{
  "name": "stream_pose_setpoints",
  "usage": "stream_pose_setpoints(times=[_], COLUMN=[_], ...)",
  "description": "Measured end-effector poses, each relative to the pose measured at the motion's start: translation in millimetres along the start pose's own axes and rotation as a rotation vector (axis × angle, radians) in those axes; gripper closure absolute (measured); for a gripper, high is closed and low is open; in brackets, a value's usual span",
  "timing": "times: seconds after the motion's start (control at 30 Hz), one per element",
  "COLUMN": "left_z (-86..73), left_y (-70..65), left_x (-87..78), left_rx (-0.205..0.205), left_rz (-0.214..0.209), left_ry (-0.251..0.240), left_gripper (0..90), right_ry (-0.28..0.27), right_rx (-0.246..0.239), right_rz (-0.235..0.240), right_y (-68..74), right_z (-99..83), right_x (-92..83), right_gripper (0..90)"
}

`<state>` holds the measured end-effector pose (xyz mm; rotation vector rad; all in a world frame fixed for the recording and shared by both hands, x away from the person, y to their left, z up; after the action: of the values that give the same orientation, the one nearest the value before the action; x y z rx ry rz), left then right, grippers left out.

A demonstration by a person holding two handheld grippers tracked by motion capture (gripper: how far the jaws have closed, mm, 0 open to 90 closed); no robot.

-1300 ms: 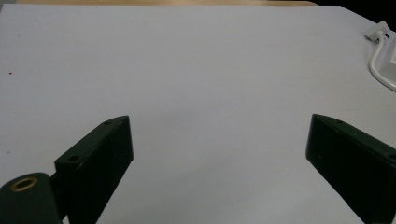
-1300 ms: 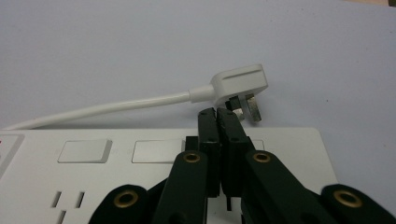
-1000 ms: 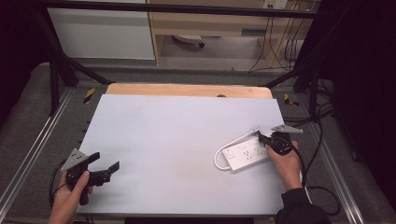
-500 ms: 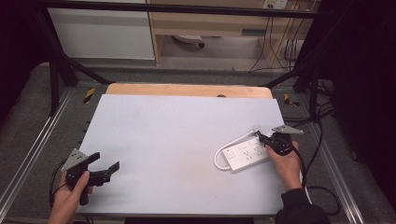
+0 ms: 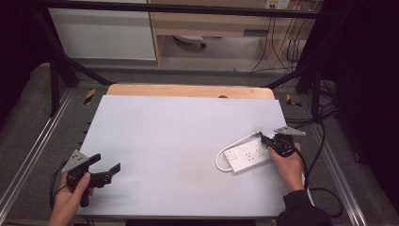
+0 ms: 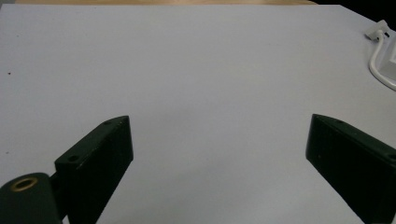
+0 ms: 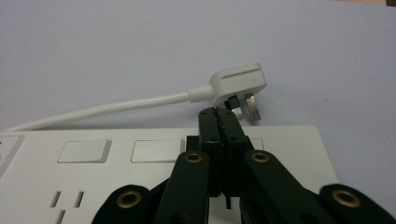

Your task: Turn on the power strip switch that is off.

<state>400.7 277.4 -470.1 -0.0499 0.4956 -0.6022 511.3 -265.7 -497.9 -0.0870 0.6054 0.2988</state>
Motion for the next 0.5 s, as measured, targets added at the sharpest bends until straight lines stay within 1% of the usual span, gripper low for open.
stream_pose_setpoints(times=[0.17, 0.3, 0.5], left_z=[-0.1, -0.1, -0.3], left_y=[-0.1, -0.2, 0.1], left_x=[-0.1, 0.0, -0.1], left_rx=[0.000, 0.000, 0.001], left_rz=[-0.001, 0.001, 0.000], left_ry=[0.001, 0.000, 0.002], left_gripper=[7.5, 7.5, 7.5], right_ry=[0.001, -0.005, 0.000], right_rx=[0.004, -0.013, -0.015], right_rz=[0.002, -0.002, -0.001], right_y=[-0.1, -0.1, 0.7], right_z=[-0.3, 0.1, -0.9], right_x=[-0.1, 0.2, 0.3], right_gripper=[90.0, 90.0, 90.0])
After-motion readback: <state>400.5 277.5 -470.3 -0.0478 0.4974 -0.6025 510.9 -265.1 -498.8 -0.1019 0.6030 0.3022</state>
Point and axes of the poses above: each handheld gripper's, and its own axes: x roughly forward along the jaws, z roughly out of its top, y roughly to its left, the point moved 10 cm from there along x, roughly forward along the jaws, and after that the axes turned 6 degrees about -z, right-handed, at the moved point
